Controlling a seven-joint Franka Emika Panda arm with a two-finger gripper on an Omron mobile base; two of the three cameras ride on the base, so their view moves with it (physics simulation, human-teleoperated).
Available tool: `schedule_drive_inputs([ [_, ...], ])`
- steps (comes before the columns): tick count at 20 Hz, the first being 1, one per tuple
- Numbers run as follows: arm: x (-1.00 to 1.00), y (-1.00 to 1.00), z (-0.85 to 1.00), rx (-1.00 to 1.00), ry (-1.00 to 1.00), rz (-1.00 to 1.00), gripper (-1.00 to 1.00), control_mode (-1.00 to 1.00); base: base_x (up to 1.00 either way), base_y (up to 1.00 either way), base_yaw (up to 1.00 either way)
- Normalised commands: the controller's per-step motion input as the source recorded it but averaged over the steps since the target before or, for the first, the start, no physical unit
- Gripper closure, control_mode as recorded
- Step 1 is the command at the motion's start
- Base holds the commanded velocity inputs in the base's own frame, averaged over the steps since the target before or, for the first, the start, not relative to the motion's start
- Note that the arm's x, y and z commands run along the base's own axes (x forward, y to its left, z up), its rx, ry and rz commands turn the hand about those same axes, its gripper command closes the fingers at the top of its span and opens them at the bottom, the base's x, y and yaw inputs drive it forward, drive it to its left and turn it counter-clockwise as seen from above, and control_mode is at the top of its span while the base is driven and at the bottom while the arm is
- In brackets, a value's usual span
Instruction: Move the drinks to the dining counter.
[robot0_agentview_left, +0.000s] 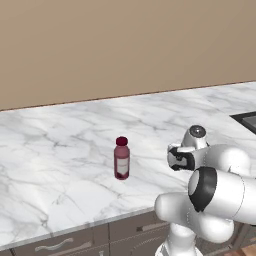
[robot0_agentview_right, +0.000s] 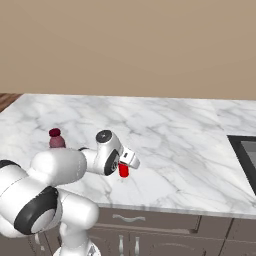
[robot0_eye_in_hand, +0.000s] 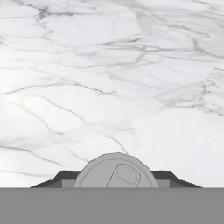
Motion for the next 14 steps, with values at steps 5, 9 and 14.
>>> schedule_drive_inputs([
  [5, 0.06, 0.0, -0.23, 0.0, 0.0, 0.0, 1.0, -1.0, 0.0, 0.0, 0.0],
  [9, 0.04, 0.0, -0.2, 0.01, 0.0, 0.0, 1.0, -1.0, 0.0, 0.0, 0.0],
  [14, 0.01, 0.0, -0.21, 0.01, 0.0, 0.0, 1.0, -1.0, 0.0, 0.0, 0.0],
])
